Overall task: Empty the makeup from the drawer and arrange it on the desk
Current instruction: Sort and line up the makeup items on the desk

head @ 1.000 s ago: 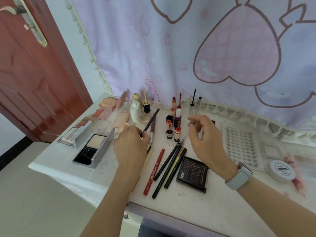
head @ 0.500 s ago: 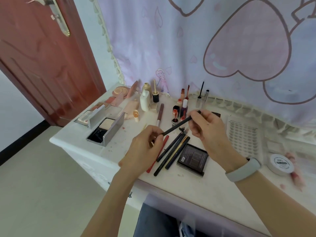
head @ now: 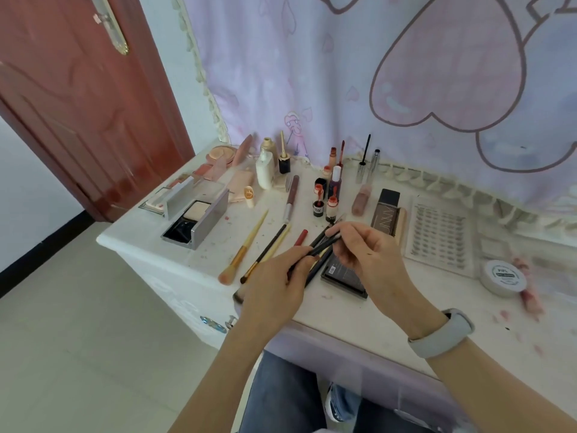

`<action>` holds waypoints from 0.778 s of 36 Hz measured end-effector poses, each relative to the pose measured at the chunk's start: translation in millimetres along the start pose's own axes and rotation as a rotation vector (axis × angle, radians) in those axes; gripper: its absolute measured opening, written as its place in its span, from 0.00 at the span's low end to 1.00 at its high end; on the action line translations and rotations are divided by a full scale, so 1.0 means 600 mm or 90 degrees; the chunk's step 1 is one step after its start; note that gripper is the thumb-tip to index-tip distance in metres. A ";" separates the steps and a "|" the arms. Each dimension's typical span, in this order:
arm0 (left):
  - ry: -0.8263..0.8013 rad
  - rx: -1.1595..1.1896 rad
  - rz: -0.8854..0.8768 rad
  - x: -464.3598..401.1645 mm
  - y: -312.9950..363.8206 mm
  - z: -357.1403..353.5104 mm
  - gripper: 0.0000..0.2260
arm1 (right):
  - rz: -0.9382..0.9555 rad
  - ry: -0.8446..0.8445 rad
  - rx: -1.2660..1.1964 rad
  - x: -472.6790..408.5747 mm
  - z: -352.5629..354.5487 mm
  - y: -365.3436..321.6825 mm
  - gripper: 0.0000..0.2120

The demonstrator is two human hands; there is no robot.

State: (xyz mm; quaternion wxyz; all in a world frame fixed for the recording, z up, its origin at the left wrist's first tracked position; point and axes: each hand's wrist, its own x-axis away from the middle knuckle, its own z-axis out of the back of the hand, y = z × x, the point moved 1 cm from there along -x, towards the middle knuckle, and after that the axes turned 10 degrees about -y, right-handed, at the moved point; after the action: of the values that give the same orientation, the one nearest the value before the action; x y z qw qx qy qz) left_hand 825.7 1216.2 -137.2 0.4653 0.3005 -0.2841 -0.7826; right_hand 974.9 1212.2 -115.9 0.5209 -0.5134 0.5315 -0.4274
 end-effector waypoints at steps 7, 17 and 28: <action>-0.011 -0.043 0.006 0.014 -0.005 0.016 0.08 | 0.018 -0.002 0.011 0.010 -0.012 0.010 0.13; 0.041 -0.069 -0.009 0.024 -0.006 0.014 0.10 | -0.030 -0.034 -0.051 0.016 -0.015 0.025 0.17; 0.068 -0.187 -0.071 0.033 -0.008 0.027 0.12 | -0.079 -0.053 0.087 0.015 -0.027 0.019 0.09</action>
State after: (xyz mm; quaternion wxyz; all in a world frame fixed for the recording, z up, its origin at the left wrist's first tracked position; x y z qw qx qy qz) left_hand 803.8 1203.2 -133.9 0.4747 0.2856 -0.1248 -0.8231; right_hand 958.4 1203.0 -126.7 0.5483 -0.5261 0.4463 -0.4726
